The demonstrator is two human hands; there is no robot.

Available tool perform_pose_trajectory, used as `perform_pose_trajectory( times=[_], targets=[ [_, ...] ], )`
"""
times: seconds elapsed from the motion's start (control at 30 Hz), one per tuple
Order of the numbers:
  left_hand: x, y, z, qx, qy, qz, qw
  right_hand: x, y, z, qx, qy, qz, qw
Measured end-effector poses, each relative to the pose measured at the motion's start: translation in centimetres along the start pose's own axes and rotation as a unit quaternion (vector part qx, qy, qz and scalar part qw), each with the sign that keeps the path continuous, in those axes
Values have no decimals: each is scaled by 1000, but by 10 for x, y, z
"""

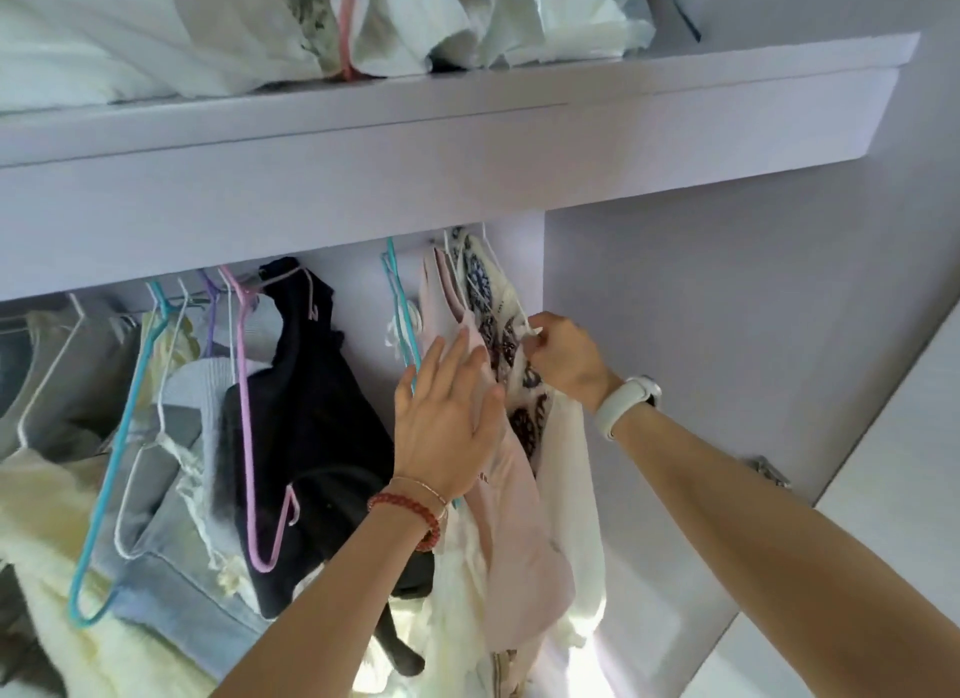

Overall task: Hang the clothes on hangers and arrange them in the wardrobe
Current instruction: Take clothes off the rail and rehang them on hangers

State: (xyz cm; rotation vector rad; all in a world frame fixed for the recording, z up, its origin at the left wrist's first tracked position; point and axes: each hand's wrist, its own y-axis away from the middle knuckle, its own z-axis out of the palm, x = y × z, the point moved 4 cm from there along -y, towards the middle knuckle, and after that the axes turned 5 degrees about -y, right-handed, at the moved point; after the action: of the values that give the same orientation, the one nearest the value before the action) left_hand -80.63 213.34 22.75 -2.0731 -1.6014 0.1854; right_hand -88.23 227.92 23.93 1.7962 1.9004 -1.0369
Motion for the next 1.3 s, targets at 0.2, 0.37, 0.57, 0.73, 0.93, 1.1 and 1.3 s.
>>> perform_pose_trajectory(
  times=[0.2, 0.37, 0.57, 0.73, 0.93, 1.1, 1.3],
  targets=[
    [-11, 5, 4, 5, -44, -2, 999, -7, -2, -7, 55, 51, -33, 997],
    [-15, 6, 3, 4, -50, 14, 999, -3, 25, -33, 146, 21, -31, 989],
    [-3, 6, -15, 1, -91, 57, 994, 25, 125, -63, 184, 40, -19, 982],
    [51, 45, -26, 58, 51, 206, 976, 56, 270, -83, 222, 125, -11, 967],
    [111, 141, 28, -166, 115, 331, 922, 64, 436, -104, 216, 246, 35, 944],
    [167, 243, 39, -319, 276, 399, 814, 63, 578, -126, 263, 292, 186, 901],
    [257, 335, 13, -287, 327, 444, 784, 45, 719, -117, 336, 268, 339, 837]
  ],
)
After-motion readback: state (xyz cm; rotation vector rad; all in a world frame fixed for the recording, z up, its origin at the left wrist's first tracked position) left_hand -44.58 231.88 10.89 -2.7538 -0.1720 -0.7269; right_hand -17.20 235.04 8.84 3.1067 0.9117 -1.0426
